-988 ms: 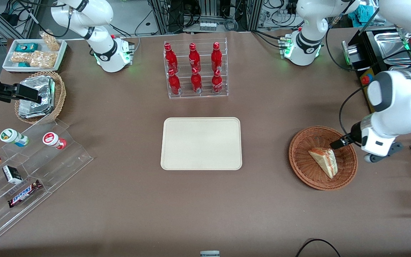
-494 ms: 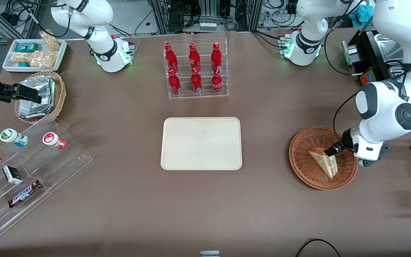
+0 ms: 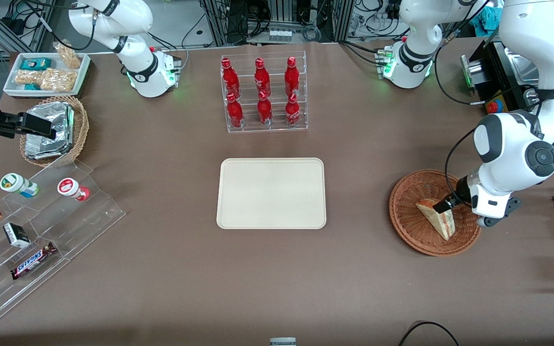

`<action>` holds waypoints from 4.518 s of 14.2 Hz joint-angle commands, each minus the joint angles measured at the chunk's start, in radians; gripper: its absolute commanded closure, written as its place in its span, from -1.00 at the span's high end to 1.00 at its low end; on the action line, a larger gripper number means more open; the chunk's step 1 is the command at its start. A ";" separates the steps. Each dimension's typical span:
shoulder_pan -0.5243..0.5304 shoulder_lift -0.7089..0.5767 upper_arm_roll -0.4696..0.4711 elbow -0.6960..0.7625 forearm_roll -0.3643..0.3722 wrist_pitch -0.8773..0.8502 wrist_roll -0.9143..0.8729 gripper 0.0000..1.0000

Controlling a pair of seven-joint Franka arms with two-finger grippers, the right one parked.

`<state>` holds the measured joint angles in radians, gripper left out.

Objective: Place sandwich from basket to tray
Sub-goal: 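Lower the open left gripper around the wrapped sandwich wedge, then close the left gripper on the sandwich wedge, then lift the sandwich and carry it with the left gripper over the tray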

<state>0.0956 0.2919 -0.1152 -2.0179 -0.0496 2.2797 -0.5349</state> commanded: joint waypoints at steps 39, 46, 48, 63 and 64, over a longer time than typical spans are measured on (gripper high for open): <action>-0.016 0.184 0.006 0.056 0.000 0.100 -0.063 -0.82; -0.037 0.141 0.002 0.106 0.010 0.000 -0.060 -0.87; -0.066 0.110 0.000 0.130 0.010 -0.070 -0.060 -0.86; -0.724 0.311 0.003 0.419 0.013 -0.169 -0.299 -0.69; -0.747 0.335 0.003 0.453 0.013 -0.169 -0.312 -0.66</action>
<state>-0.5998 0.5448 -0.1287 -1.6861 -0.0473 2.1285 -0.8082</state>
